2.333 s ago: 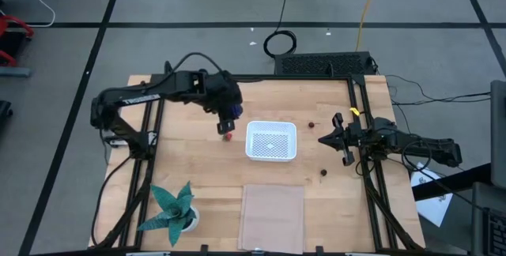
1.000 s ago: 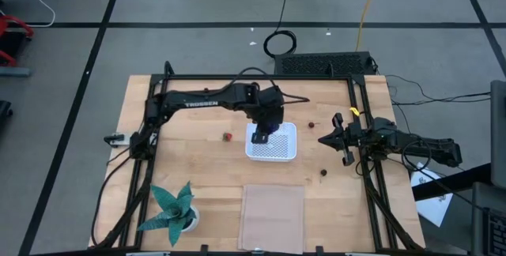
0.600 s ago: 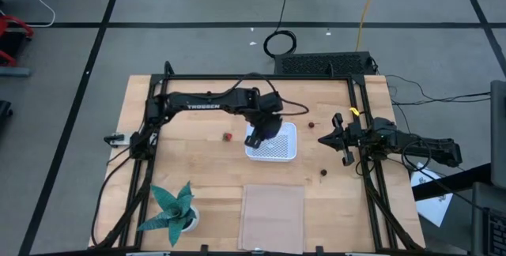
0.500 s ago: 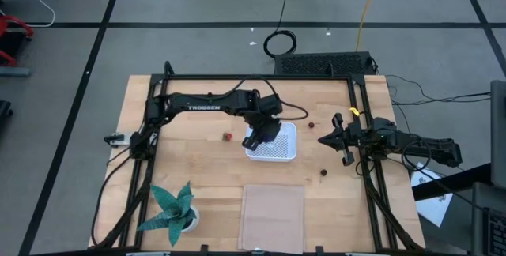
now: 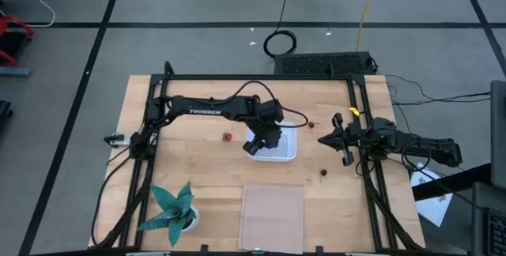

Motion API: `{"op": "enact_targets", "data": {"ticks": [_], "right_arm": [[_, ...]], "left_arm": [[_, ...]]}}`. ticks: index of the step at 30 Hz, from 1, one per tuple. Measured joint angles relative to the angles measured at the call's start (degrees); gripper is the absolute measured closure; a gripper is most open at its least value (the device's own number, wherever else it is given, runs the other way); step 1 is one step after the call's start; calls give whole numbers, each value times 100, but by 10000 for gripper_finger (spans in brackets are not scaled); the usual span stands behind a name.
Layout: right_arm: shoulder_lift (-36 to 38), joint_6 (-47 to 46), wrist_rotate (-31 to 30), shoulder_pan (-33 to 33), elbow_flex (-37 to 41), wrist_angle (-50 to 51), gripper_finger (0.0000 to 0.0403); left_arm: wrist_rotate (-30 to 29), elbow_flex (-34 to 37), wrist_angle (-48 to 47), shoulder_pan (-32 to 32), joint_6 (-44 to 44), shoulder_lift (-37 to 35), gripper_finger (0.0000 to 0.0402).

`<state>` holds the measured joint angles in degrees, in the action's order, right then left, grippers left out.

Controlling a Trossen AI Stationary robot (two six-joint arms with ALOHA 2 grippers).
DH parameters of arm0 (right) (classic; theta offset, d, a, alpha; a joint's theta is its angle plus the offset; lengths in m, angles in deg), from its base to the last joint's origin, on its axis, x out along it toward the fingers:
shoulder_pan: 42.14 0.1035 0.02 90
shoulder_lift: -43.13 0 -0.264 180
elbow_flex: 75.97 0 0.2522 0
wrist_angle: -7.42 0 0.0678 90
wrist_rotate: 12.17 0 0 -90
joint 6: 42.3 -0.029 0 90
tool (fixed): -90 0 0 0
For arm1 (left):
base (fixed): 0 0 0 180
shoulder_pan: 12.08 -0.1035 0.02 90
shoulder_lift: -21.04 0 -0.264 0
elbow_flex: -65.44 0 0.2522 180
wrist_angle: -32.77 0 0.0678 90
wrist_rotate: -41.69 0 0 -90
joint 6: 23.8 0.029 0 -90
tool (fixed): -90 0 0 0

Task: Pick and placing Produce into tupperware
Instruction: Put the grapes into the white bin

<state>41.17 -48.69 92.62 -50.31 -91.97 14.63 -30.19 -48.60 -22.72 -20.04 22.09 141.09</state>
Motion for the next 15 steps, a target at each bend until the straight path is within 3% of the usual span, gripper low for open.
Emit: {"op": "enact_targets", "data": {"ticks": [8, 15], "right_arm": [[0, -50, 0, 2, 0, 0, 403], [0, -20, 0, 0, 0, 0, 403]], "left_arm": [[-103, 295, 224, 2, -13, 1, 199], [-302, 365, 357, -40, -604, 2, 199]]}}
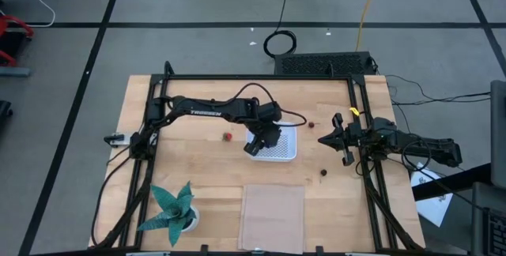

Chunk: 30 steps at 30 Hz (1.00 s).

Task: Pick and placing Produce into tupperware
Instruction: Put the grapes into the white bin

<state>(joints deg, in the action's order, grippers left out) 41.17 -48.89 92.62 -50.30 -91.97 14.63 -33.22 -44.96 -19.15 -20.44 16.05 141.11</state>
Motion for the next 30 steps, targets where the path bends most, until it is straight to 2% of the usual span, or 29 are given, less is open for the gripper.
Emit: {"op": "enact_targets", "data": {"ticks": [10, 15, 20, 30], "right_arm": [[0, 22, 0, 1, 0, -2, 403], [0, 22, 0, 0, -1, -2, 403], [0, 22, 0, 1, -1, -4, 403], [0, 22, 0, 0, -2, -4, 403]], "left_arm": [[-173, 0, 151, -61, -484, 0, 199], [-602, 0, 221, -49, -823, 0, 199], [-632, -2, 300, -50, -1131, 33, 199], [-624, -7, 295, -26, -1074, 178, 199]]}}
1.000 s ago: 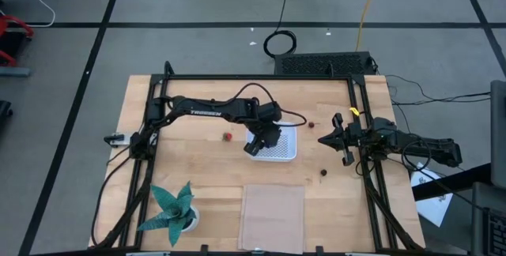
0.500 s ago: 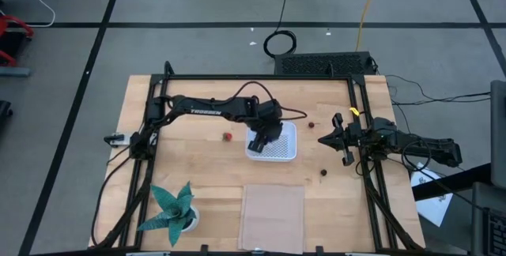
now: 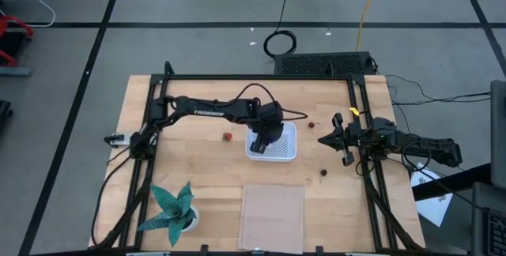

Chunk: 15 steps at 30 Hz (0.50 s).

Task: Pick and placing Produce into tupperware
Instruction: Put the grapes into the white bin

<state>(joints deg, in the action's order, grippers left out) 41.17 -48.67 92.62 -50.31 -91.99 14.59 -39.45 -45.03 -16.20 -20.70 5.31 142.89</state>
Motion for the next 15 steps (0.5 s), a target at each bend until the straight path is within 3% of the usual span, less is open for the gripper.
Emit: {"op": "enact_targets", "data": {"ticks": [15], "right_arm": [[0, 0, 0, 1, 1, 2, 403]], "left_arm": [[-5, 4, 57, 13, 73, 286, 199]]}}
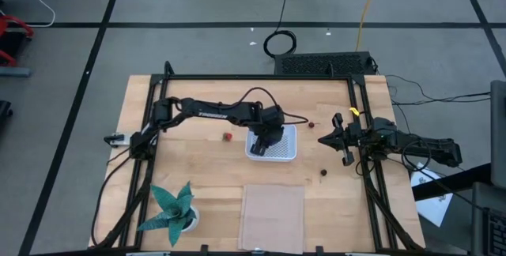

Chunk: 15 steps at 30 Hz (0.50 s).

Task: Pick and placing Produce into tupperware
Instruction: Put the grapes into the white bin

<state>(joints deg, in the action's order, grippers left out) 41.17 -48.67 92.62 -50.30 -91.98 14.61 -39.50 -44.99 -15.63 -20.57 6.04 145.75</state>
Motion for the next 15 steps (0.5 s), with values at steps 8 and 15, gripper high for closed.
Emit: {"op": "enact_targets", "data": {"ticks": [8, 15], "right_arm": [[0, 1, 0, 1, 1, 0, 403], [0, 0, 0, -1, 1, 0, 403]], "left_arm": [[-22, 0, 22, -2, 1, 46, 199], [-23, 16, 20, -2, -3, 50, 199]]}}
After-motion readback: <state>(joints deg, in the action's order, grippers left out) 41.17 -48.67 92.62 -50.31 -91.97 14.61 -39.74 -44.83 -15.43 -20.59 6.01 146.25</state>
